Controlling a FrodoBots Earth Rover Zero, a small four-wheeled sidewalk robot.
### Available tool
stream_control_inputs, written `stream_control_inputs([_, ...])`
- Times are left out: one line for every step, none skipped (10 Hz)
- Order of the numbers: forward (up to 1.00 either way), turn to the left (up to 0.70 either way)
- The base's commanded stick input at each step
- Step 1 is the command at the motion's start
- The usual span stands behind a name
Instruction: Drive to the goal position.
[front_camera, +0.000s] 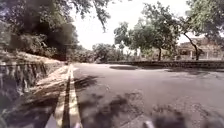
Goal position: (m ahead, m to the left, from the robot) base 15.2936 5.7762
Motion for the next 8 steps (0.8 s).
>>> stream_control_inputs([0.5, 0.25])
stream_control_inputs([0.5, 0.25])
stream_control_inputs([0.5, 0.25])
stream_control_inputs([0.5, 0.25])
stream_control_inputs([0.5, 0.25])
stream_control_inputs([0.5, 0.25])
stream_control_inputs([0.5, 0.25])
stream_control_inputs([0.5, 0.25])
